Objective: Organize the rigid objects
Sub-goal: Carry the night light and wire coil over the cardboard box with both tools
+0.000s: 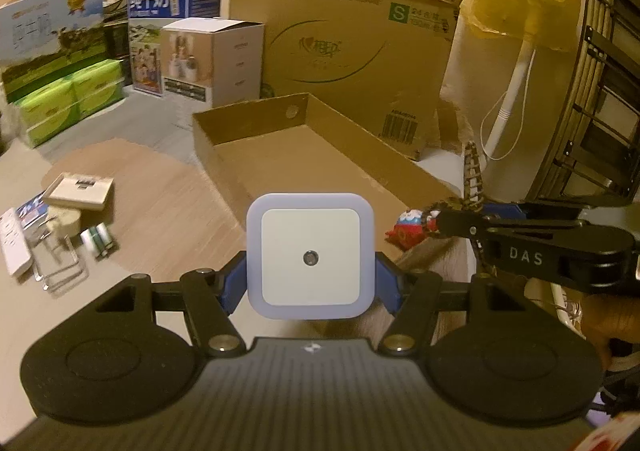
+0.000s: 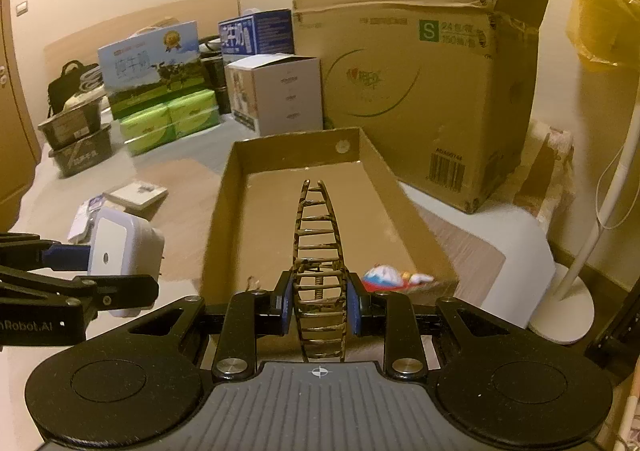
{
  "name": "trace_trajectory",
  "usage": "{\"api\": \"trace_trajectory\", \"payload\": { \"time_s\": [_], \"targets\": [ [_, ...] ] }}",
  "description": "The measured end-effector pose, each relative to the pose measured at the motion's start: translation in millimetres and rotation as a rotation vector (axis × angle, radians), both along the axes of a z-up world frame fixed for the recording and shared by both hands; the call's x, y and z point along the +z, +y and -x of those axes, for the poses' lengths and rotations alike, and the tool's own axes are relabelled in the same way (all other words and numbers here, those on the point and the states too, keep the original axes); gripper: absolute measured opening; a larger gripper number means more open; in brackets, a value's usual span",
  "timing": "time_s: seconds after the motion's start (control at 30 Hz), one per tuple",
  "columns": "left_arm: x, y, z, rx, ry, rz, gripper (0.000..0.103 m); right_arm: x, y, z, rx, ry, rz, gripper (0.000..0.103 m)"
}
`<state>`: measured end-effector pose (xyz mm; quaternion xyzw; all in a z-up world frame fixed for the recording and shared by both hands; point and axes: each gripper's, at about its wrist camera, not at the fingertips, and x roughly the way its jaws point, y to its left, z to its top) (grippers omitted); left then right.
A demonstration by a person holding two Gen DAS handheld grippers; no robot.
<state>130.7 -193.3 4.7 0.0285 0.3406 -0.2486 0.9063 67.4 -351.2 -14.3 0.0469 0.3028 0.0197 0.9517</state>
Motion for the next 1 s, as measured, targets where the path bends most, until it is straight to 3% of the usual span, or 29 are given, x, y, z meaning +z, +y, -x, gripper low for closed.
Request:
{"api": "trace_trajectory", "payload": {
  "time_s": [0.5, 1.0],
  "targets": [
    [-9, -42, -65, -0.025, -0.042, -0.034, 0.062, -3, -35, -68, -0.004, -0.005, -0.037, 0.027],
    [-41, -53, -101, -0.018, -0.011, -0.055, 0.062, -25, -49, -95, -0.022, 0.021, -0.063, 0.027]
  ]
}}
